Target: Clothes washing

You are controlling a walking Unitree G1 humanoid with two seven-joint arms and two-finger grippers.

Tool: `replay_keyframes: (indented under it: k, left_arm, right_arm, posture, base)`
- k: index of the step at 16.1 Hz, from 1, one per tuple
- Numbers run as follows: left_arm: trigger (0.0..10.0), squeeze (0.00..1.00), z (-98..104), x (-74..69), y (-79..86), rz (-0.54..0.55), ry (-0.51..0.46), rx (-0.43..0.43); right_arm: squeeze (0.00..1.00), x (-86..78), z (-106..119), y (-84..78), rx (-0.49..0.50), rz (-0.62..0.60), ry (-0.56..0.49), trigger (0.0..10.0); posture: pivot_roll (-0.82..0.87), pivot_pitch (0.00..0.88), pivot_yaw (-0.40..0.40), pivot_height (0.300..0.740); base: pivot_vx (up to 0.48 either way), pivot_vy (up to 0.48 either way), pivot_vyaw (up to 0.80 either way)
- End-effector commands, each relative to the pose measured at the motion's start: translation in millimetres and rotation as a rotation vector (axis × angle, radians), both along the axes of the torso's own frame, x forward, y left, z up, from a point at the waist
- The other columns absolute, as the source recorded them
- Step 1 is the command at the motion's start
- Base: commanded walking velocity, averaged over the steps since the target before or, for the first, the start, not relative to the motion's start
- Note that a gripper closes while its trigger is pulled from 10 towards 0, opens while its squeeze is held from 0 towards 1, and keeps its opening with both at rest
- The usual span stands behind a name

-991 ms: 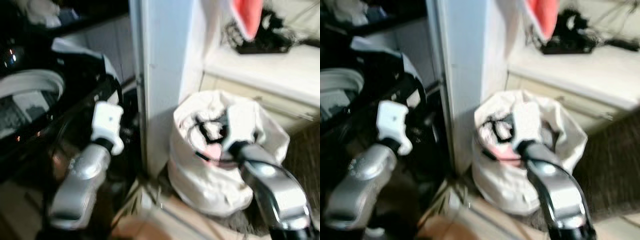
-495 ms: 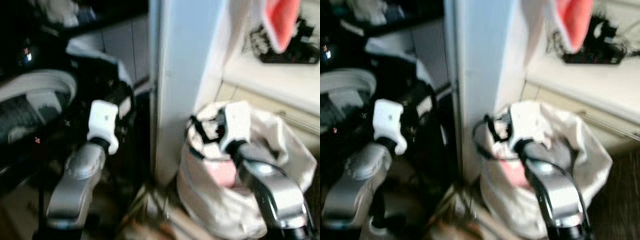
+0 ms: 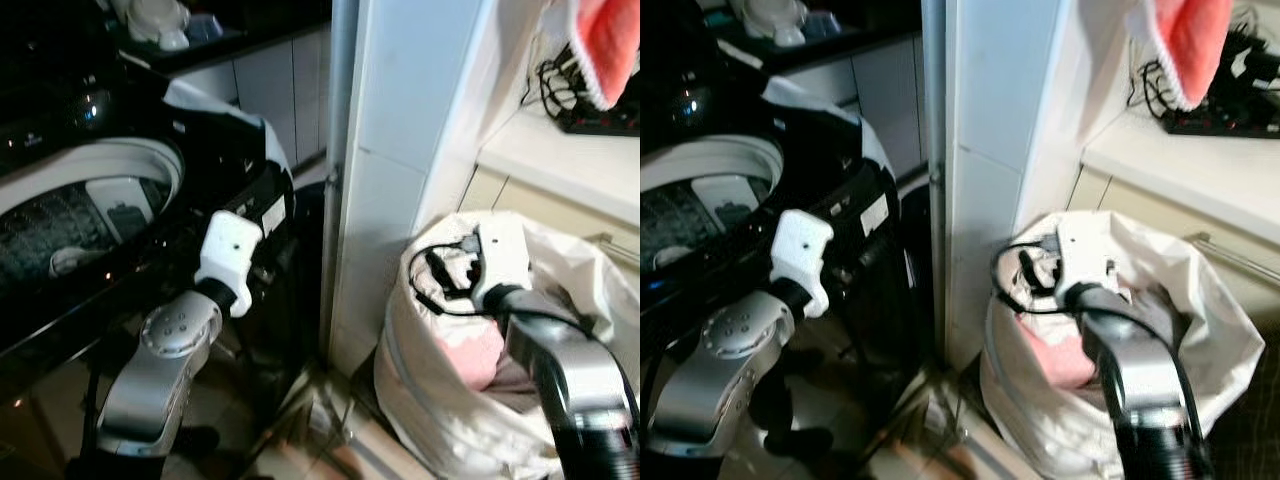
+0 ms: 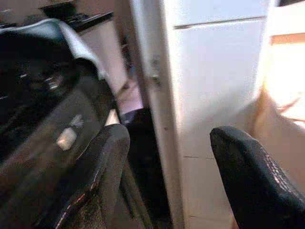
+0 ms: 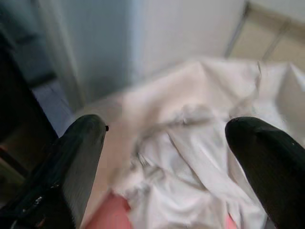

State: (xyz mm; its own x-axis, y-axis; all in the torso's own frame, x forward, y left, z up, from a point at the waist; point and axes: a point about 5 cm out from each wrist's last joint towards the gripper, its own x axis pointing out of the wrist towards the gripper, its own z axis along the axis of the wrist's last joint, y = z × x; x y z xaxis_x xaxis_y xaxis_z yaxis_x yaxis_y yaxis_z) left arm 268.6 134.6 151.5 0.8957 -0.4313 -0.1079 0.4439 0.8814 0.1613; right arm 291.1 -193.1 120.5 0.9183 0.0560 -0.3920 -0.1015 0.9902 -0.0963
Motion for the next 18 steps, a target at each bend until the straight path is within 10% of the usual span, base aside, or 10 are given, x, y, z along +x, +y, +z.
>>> replay_keyframes:
  k: [1,7,18]
  left_arm:
    - [10.0,0.00,2.6,-0.7,-3.2,-0.038,-0.006,-0.007]
    - [10.0,0.00,13.5,-4.3,12.1,-0.100,0.006,0.066]
    - [10.0,0.00,45.6,-61.2,49.6,-0.176,0.106,0.230]
  right_arm:
    - [1.00,6.8,-0.5,-10.6,-0.009,-0.024,0.003,10.0]
    - [1.00,51.8,-30.4,-53.5,-0.051,-0.162,0.101,10.0]
    - [1.00,51.3,-51.4,-66.7,-0.209,-0.243,0.212,10.0]
  posture:
    - [0.05,0.000,0.033,0.740]
    - [0.18,0.000,0.057,0.740]
    - [0.45,0.000,0.103,0.740]
  base:
    - [0.000,0.000,0.00]
    - [0.000,0.000,0.00]
    - [0.000,0.000,0.00]
